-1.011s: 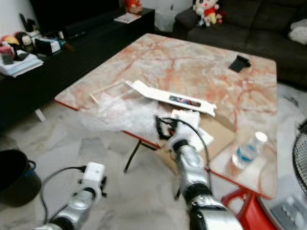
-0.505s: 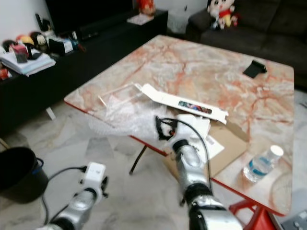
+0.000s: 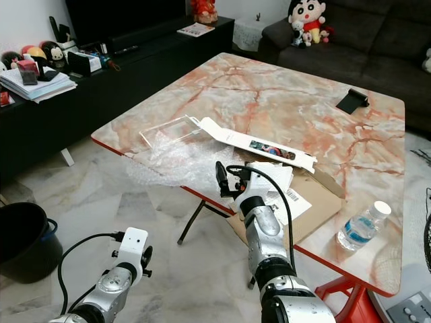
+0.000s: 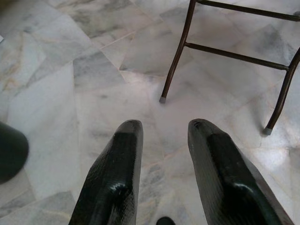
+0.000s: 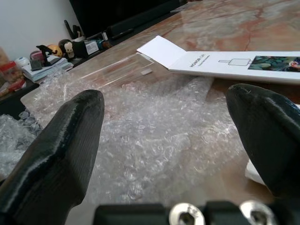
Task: Picking trash to rubbish bin
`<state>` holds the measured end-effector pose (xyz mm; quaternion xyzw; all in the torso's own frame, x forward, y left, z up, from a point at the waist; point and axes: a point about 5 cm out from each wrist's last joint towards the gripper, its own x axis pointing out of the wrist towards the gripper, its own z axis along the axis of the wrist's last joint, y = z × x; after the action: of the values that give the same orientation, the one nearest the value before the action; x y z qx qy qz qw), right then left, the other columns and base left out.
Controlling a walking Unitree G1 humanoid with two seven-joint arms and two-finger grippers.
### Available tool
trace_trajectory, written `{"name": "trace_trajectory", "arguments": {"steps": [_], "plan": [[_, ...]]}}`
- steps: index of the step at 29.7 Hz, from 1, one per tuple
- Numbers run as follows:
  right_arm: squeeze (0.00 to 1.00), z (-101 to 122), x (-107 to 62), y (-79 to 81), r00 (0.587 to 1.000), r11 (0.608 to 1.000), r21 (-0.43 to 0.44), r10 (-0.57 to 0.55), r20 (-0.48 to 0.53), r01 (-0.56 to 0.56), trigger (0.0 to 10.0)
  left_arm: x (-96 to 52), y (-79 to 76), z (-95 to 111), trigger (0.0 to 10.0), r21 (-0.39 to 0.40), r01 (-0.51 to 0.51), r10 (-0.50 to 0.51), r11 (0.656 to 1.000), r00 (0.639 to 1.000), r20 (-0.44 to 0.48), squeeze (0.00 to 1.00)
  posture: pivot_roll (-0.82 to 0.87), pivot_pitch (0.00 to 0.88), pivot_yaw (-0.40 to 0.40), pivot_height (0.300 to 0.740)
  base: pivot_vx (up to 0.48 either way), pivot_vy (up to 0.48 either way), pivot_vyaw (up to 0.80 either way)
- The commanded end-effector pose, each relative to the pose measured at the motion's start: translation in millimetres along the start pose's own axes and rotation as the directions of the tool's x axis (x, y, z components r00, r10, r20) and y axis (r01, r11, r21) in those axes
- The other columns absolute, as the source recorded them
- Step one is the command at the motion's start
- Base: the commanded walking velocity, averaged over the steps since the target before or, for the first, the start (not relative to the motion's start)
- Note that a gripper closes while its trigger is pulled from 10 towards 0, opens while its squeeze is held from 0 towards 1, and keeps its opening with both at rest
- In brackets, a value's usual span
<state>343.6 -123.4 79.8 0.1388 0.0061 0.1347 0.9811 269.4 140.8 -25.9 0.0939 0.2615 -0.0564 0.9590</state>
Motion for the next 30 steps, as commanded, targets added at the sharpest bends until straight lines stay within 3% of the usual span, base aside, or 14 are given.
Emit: {"name": "trace_trajectory", "arguments": {"steps": [1,14,17,18,19,20,23,26,30], "plan": [[1.00,8.0,3.3,0.0,0.999,1.000,0.001,0.010,0.031,-0.011,10.0,-0.6,-0.5,-2.0,10.0,-0.015,0.000,0.000,1.000,1.000,-0.007,0.00,-0.07,0.037,-0.057,0.740,0.000,0.000,0.00],[1.00,7.7,3.0,1.1,0.999,1.000,-0.001,0.024,0.029,-0.024,10.0,-0.8,-1.7,-2.4,10.0,-0.019,0.002,-0.002,1.000,1.000,-0.008,0.00,-0.07,0.038,-0.063,0.740,0.000,0.000,0.00],[1.00,8.7,4.1,3.1,0.999,0.998,-0.051,0.038,0.022,-0.037,10.0,-0.8,-1.9,-2.4,10.0,-0.020,0.001,-0.002,1.000,1.000,-0.008,0.00,-0.07,0.038,-0.063,0.740,0.000,0.000,0.00],[0.82,8.9,4.4,4.9,0.998,0.995,-0.084,0.052,0.019,-0.050,10.0,-0.8,-1.9,-2.4,10.0,-0.020,0.002,-0.002,1.000,1.000,-0.008,0.00,-0.07,0.038,-0.063,0.740,0.000,0.000,0.00],[0.82,9.0,4.5,6.2,0.998,0.993,-0.105,0.061,0.017,-0.059,10.0,-0.9,-1.9,-2.4,10.0,-0.020,0.002,-0.002,1.000,1.000,-0.008,0.00,-0.07,0.038,-0.063,0.740,0.000,0.000,0.00],[0.00,10.0,5.0,9.7,0.996,0.987,-0.138,0.085,0.022,-0.082,10.0,-0.9,-1.9,-2.4,10.0,-0.020,0.002,-0.002,1.000,1.000,-0.008,0.00,-0.07,0.038,-0.063,0.740,0.000,0.000,0.00],[0.00,15.4,5.8,20.7,0.984,0.965,-0.208,0.171,0.051,-0.157,10.0,-0.9,-2.4,-2.4,10.0,-0.021,0.002,-0.002,1.000,1.000,-0.007,0.00,-0.07,0.040,-0.065,0.740,0.000,0.000,0.00],[0.00,22.4,5.4,25.9,0.969,0.958,-0.205,0.225,0.099,-0.201,10.0,-1.0,-2.5,-2.6,10.0,-0.023,0.001,-0.001,1.000,1.000,-0.007,0.00,-0.07,0.041,-0.069,0.740,0.000,0.000,0.00],[0.00,28.2,-0.6,36.9,0.923,0.889,-0.327,0.371,0.102,-0.321,10.0,-1.4,-1.7,-3.5,10.0,-0.025,-0.001,0.001,1.000,1.000,-0.008,0.00,-0.07,0.041,-0.069,0.740,0.000,0.000,0.00]]}}
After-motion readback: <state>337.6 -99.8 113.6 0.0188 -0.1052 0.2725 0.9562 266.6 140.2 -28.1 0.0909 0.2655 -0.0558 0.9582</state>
